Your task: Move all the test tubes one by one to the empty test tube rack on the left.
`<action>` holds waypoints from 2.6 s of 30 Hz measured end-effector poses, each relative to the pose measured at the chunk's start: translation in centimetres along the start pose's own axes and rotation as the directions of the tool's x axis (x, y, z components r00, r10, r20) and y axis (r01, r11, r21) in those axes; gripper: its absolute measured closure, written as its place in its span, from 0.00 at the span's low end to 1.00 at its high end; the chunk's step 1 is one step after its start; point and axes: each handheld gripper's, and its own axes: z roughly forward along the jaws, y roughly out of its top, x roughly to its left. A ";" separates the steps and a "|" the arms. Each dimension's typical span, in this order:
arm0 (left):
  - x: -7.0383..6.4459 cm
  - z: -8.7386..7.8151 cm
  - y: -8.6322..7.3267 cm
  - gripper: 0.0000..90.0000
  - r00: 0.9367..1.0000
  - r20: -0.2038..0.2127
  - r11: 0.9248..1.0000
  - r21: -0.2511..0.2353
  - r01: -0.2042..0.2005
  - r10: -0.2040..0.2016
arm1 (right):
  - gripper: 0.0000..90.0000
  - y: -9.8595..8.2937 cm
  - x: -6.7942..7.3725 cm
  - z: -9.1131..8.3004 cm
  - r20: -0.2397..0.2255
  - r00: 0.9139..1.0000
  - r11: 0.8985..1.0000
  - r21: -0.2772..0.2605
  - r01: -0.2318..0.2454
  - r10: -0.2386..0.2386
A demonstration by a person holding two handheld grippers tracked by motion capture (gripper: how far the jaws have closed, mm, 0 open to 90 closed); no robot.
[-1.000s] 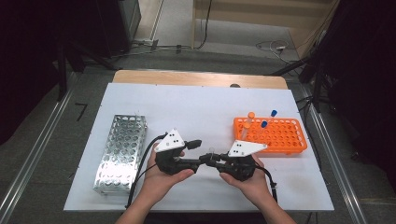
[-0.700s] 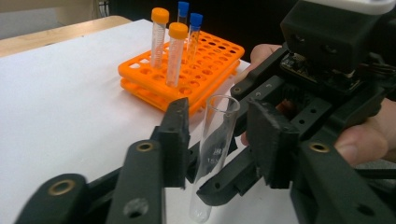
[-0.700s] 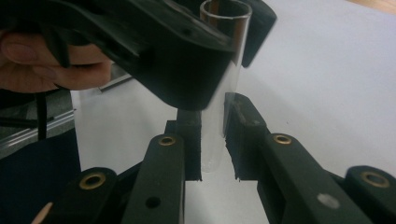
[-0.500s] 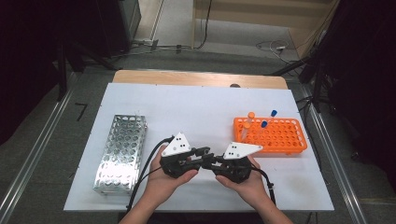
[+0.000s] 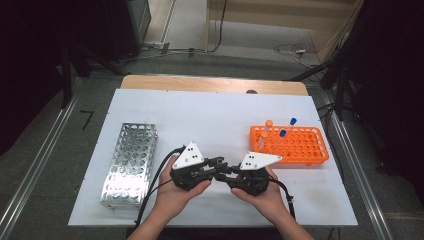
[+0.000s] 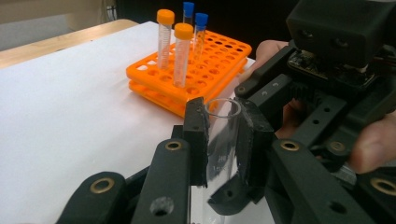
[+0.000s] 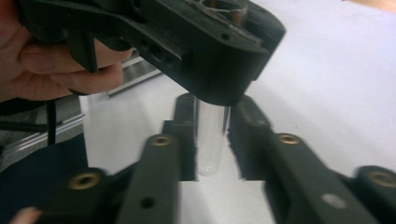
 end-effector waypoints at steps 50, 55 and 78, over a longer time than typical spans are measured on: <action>10.4 -9.6 0.2 0.85 0.915 -0.367 0.977 -0.181 0.109 -0.170 | 0.00 -5.6 -6.0 -10.0 0.207 0.972 0.990 -0.110 -0.092 0.113; 11.5 -10.4 -0.4 0.85 0.890 -0.416 0.974 -0.195 0.113 -0.187 | 0.00 -6.3 -6.8 -10.2 0.214 0.969 0.989 -0.104 -0.103 0.124; 13.6 -10.6 -2.3 0.85 0.796 -0.575 0.975 -0.203 0.087 -0.191 | 0.00 -6.4 -7.1 -10.0 0.220 0.967 0.989 -0.094 -0.113 0.131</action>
